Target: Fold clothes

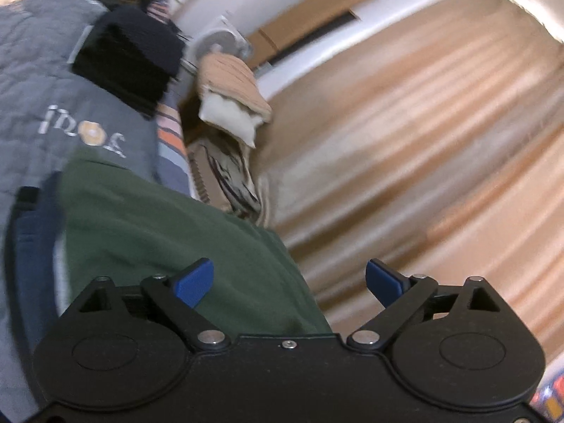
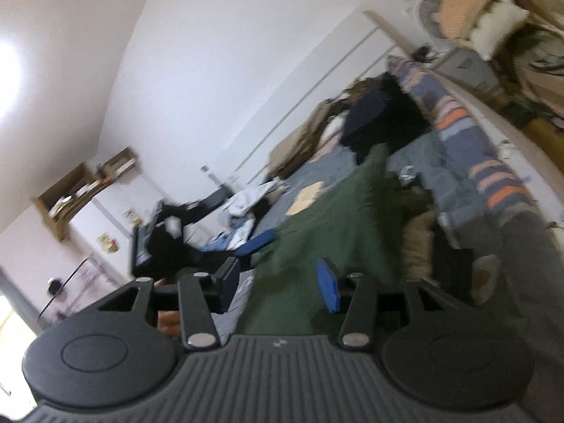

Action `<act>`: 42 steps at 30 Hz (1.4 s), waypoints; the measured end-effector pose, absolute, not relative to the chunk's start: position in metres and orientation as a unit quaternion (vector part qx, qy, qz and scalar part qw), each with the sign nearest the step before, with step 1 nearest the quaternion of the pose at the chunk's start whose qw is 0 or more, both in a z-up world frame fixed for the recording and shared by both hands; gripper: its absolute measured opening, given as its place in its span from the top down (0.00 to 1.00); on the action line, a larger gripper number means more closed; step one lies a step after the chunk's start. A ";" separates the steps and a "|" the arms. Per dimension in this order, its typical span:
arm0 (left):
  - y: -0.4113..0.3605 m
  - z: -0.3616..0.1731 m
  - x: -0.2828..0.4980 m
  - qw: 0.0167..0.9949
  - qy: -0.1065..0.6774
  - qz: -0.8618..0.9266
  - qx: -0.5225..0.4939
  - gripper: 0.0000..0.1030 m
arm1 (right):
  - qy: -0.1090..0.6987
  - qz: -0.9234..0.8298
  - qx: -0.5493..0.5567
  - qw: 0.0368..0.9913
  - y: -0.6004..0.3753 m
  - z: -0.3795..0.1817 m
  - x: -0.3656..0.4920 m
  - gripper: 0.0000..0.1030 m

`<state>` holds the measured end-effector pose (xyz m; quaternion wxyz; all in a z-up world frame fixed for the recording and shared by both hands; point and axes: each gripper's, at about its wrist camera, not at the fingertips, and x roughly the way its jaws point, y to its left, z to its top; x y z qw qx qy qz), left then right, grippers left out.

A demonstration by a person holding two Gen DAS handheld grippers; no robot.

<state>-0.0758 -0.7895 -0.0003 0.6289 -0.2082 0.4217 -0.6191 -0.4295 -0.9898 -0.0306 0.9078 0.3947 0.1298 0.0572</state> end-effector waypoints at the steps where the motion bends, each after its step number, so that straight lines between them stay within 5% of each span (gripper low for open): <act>1: -0.795 -0.002 -0.079 0.627 0.426 -0.620 -0.199 0.09 | 0.130 0.060 0.389 0.910 -0.987 -0.029 -0.429 0.53; 24: -0.780 0.007 -0.047 0.755 0.424 -0.482 -0.137 0.11 | 0.154 0.038 0.390 0.907 -0.999 -0.044 -0.422 0.55; 31: -0.741 0.029 -0.125 0.673 0.385 -0.614 -0.147 0.06 | 0.160 0.039 0.390 0.906 -0.997 -0.037 -0.429 0.52; 42: -0.715 -0.050 -0.182 0.579 0.467 -0.639 -0.194 0.05 | 0.166 0.040 0.404 0.899 -0.999 -0.046 -0.434 0.52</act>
